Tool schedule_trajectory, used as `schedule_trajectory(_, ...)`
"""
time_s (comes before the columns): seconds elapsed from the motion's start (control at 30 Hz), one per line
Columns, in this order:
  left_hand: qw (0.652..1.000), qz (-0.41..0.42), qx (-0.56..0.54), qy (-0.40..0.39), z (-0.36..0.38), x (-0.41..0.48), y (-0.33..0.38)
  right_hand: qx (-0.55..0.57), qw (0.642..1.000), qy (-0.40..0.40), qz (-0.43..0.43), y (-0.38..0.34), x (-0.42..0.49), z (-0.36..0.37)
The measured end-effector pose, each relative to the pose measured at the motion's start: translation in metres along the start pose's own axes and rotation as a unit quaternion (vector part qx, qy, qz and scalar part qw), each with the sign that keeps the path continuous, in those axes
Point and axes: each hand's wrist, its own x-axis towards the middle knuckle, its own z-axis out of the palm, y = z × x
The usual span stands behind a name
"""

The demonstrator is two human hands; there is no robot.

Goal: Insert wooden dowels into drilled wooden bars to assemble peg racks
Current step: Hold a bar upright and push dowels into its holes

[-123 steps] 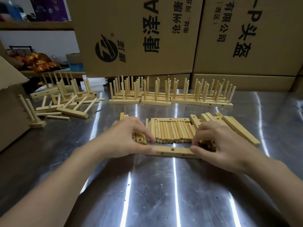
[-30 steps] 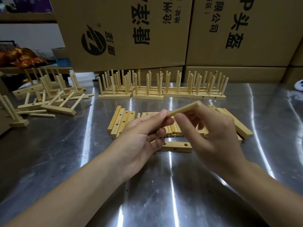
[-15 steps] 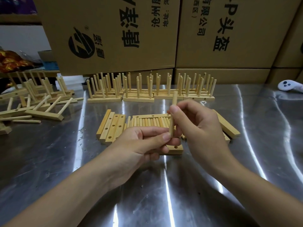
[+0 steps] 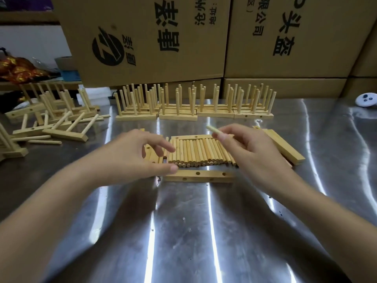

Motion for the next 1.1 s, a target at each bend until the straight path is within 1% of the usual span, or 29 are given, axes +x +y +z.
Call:
schedule_trajectory(0.07,0.999,-0.008,0.033,-0.022,0.003,0.002,-0.005,-0.021,0.999,-0.030,0.032,0.006,-0.002,0.003)
schedule_trajectory(0.13,0.999,0.002,0.044,-0.030,0.009,0.004,-0.008,-0.035,0.997,-0.042,0.049,0.009,-0.003,0.005)
schedule_trajectory(0.23,0.997,0.015,0.069,-0.031,0.014,0.008,-0.012,-0.071,0.996,-0.039,0.035,0.009,-0.004,0.005)
schedule_trajectory(0.4,0.998,0.018,0.053,-0.033,0.019,0.012,-0.019,-0.128,0.991,-0.039,0.005,0.011,-0.006,0.008)
schedule_trajectory(0.53,0.998,0.013,0.044,-0.041,0.020,0.013,-0.015,-0.119,0.993,-0.022,-0.010,0.009,-0.004,0.007)
schedule_trajectory(0.63,0.999,0.018,0.016,-0.032,0.021,0.011,-0.012,-0.050,0.998,-0.001,-0.028,0.006,-0.005,0.007)
schedule_trajectory(0.73,0.998,0.030,-0.044,-0.014,0.021,0.009,-0.007,-0.001,0.999,-0.014,-0.048,-0.001,-0.005,0.007)
schedule_trajectory(0.9,0.988,0.056,-0.144,0.016,0.019,0.007,0.001,0.011,0.995,-0.039,-0.086,-0.010,-0.009,0.011)
schedule_trajectory(1.0,0.978,0.058,-0.198,0.030,0.019,0.006,0.005,0.009,0.994,-0.024,-0.103,-0.013,-0.011,0.011)
schedule_trajectory(1.1,0.969,0.074,-0.231,0.052,0.020,0.005,0.009,0.009,0.993,0.008,-0.114,-0.015,-0.011,0.010)
